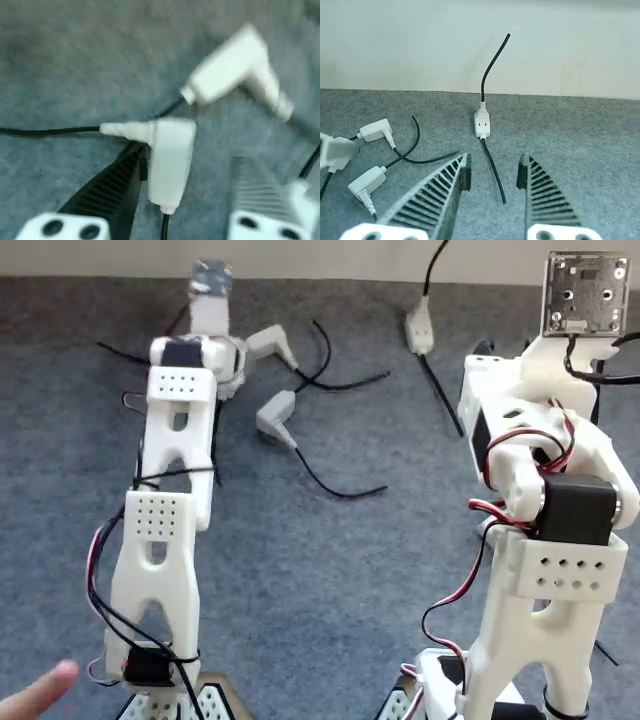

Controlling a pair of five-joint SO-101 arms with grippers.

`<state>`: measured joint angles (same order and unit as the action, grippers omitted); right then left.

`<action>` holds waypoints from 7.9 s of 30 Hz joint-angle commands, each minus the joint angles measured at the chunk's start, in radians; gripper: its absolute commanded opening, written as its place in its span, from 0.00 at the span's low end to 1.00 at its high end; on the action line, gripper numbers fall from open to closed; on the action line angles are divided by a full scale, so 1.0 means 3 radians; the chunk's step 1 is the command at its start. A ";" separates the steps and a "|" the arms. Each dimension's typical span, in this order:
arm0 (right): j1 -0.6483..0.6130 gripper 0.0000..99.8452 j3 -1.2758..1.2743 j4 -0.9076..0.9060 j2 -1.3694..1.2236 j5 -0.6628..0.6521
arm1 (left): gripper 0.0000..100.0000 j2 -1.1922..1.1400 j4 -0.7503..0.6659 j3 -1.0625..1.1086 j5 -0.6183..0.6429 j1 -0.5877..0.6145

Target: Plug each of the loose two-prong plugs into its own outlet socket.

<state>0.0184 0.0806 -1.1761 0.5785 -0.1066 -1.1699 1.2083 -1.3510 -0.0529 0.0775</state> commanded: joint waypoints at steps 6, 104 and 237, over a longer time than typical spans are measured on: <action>0.0038 0.16 0.0146 0.0064 0.0090 -0.0077 | 0.42 0.0555 0.1171 -0.1046 0.0327 -0.0023; 0.0806 0.10 -0.1921 0.0228 -0.1956 -0.2787 | 0.31 0.6426 -0.3555 0.9112 0.0834 -0.0171; 0.1332 0.31 -0.2504 0.1711 -0.1813 -0.2706 | 0.30 0.6452 -0.3570 0.9025 0.1785 0.0760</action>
<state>0.4081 -0.7679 -0.6452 0.0905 -0.9106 0.7419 0.1573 1.3878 0.4795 0.3214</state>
